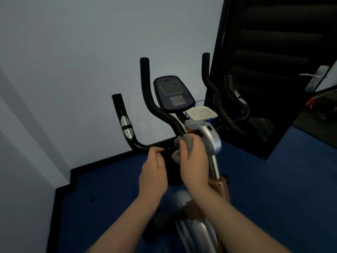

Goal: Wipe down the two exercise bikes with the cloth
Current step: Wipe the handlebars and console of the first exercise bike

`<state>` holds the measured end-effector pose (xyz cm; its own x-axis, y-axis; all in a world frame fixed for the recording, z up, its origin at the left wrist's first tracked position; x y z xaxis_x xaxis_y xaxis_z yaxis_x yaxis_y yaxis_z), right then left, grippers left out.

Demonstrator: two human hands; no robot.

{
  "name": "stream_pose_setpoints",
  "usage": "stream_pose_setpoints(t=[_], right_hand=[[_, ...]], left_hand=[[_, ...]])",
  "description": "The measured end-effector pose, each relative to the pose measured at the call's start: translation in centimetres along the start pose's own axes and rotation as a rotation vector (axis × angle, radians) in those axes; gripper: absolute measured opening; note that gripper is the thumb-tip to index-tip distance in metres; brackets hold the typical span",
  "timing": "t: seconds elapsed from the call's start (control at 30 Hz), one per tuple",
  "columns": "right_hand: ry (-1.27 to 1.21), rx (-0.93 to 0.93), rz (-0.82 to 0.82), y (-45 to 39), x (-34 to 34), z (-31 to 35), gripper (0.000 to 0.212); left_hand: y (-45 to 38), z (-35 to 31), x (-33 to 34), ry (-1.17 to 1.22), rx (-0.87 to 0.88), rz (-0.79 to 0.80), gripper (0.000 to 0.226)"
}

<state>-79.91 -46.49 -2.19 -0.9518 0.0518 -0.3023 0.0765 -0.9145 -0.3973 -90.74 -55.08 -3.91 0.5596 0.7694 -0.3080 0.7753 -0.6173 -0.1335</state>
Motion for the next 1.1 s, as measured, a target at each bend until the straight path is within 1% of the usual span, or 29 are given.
stream_pose_setpoints(t=[0.07,0.1,0.17,0.23,0.3,0.37,0.4,0.43,0.5,0.57,0.63,0.7,0.8,0.9,1.0,1.07,1.1], right_hand=[[-0.05,0.034,-0.028,1.7,-1.0,-1.1,0.026],[-0.045,0.047,-0.013,2.0,-1.3,-1.5,0.023],[0.025,0.04,0.072,1.1,-1.2,-1.6,0.015],[0.08,0.014,0.148,-0.5,-0.8,-1.0,0.014],[0.039,0.01,0.112,-0.9,-0.8,-0.4,0.014],[-0.021,0.038,0.023,0.6,-0.9,-0.7,0.013],[-0.044,0.064,0.004,1.8,-1.1,-1.1,0.013],[-0.053,0.092,0.019,2.6,-1.3,-1.6,0.013],[0.016,0.101,0.12,2.5,-1.6,-2.0,0.012],[0.131,0.022,0.203,0.8,-1.4,-1.4,0.015],[0.176,-0.049,0.189,-0.7,-1.0,0.0,0.019],[0.183,-0.086,0.128,-1.0,-0.5,1.0,0.02],[0.149,-0.061,0.095,0.5,-1.1,0.3,0.019],[0.116,0.003,0.208,1.7,-1.9,-1.4,0.016],[0.191,-0.024,0.343,0.6,-2.1,-1.8,0.017],[0.138,0.005,0.344,-0.3,-3.0,-2.0,0.021],[0.095,0.04,0.302,-0.7,-3.7,-2.4,0.022]], left_hand=[[0.0,-0.1,0.0,0.001,0.001,0.011,0.027],[0.0,-0.1,0.0,-0.005,0.003,0.016,0.026],[0.0,-0.1,0.0,-0.004,0.002,0.022,0.026],[-0.1,-0.1,0.1,0.0,0.006,0.026,0.026],[-0.1,0.1,0.1,0.002,0.006,0.026,0.026],[0.1,0.0,0.0,0.011,-0.002,0.022,0.027],[0.1,0.0,-0.1,0.02,-0.005,0.021,0.027],[0.2,-0.1,-0.2,0.028,-0.007,0.023,0.027],[0.2,-0.2,-0.2,0.036,0.0,0.03,0.027],[0.2,-0.1,-0.1,0.04,0.006,0.033,0.027],[0.2,-0.1,-0.1,0.045,0.003,0.024,0.027],[0.2,0.0,-0.2,0.045,-0.009,0.02,0.027],[0.1,0.0,-0.3,0.034,-0.002,0.036,0.028],[-0.1,-0.2,-0.4,0.009,0.015,0.065,0.027],[-0.1,-0.3,-0.5,-0.029,0.034,0.084,0.026],[-0.2,-0.5,-0.7,-0.066,0.043,0.098,0.025],[-0.4,-0.6,-0.8,-0.093,0.041,0.113,0.025]])
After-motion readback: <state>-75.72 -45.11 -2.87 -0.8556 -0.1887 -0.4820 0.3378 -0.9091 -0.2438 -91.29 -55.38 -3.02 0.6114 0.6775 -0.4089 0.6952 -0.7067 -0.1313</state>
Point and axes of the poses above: each hand's wrist, its own y-axis away from the middle knuckle, its own x-axis out of the palm, z = x × y, the point moved 7 cm from there along -y, towards the middle knuckle, and after that the axes turned 9 degrees about -z, right-handed, at the moved point
